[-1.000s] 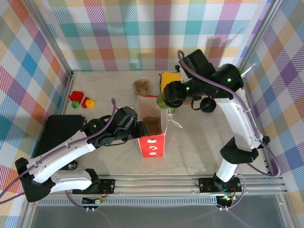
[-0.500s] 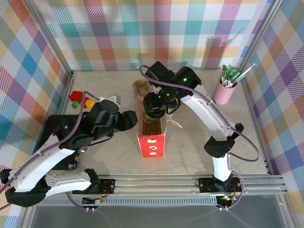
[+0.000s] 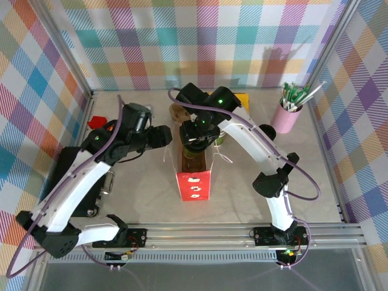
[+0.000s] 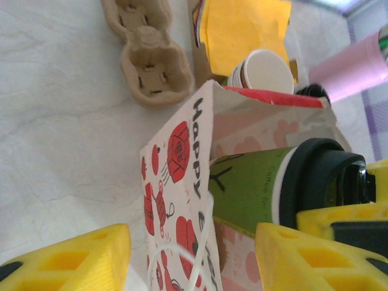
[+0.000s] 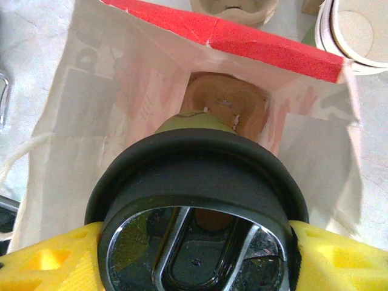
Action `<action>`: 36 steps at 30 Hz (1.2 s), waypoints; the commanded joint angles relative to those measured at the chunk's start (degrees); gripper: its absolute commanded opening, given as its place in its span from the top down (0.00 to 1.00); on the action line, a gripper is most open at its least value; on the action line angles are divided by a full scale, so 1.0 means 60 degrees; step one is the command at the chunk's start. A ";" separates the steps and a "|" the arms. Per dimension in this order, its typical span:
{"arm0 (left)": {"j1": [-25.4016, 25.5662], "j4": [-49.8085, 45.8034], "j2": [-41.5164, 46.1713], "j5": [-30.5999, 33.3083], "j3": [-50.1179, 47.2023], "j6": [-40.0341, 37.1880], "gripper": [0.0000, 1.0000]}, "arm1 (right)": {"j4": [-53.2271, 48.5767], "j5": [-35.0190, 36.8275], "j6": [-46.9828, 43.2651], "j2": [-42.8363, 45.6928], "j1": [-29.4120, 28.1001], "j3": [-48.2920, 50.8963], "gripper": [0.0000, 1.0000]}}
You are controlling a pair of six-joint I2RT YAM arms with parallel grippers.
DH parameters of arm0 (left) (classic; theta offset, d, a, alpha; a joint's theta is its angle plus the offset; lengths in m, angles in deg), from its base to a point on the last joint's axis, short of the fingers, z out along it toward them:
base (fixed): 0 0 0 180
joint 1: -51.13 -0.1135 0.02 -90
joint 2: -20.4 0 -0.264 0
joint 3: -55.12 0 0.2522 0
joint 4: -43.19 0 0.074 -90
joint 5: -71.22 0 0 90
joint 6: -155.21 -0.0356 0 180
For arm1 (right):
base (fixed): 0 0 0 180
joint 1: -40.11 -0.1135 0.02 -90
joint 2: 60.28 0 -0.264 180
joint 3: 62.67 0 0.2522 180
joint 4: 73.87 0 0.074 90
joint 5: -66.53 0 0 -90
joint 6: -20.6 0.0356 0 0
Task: Pack the takeout coffee
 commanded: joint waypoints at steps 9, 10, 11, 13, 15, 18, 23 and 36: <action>-0.1077 0.1212 -0.1112 -0.1969 0.0153 -0.1134 0.47 | -0.1482 0.0337 0.0311 -0.0341 -0.0091 -0.0232 0.41; -0.1171 0.1274 -0.1207 -0.2184 0.0178 -0.1204 0.48 | -0.1468 0.0295 0.0319 -0.0369 -0.0092 -0.0203 0.41; -0.1282 0.1307 -0.1330 -0.2490 0.0213 -0.1217 0.49 | -0.1466 0.0285 0.0322 -0.0406 -0.0092 -0.0217 0.41; -0.1473 0.1298 -0.1561 -0.3060 0.0288 -0.1224 0.51 | -0.1473 0.0271 0.0322 -0.0431 -0.0092 -0.0217 0.41; -0.1605 0.1106 -0.1782 -0.3344 0.0411 -0.1280 0.53 | -0.1457 0.0271 0.0348 -0.0432 -0.0092 -0.0246 0.41; -0.1700 0.1120 -0.1904 -0.3621 0.0371 -0.1385 0.55 | -0.1495 0.0300 0.0332 -0.0445 -0.0092 -0.0244 0.42; -0.1729 0.1507 -0.2081 -0.4506 0.0264 -0.1237 0.63 | -0.1515 0.0286 0.0214 -0.0534 -0.0049 -0.0217 0.42; -0.1704 0.1203 -0.1815 -0.4063 0.0272 -0.0260 0.65 | -0.1671 -0.0694 -0.0891 -0.0779 0.0509 0.0012 0.43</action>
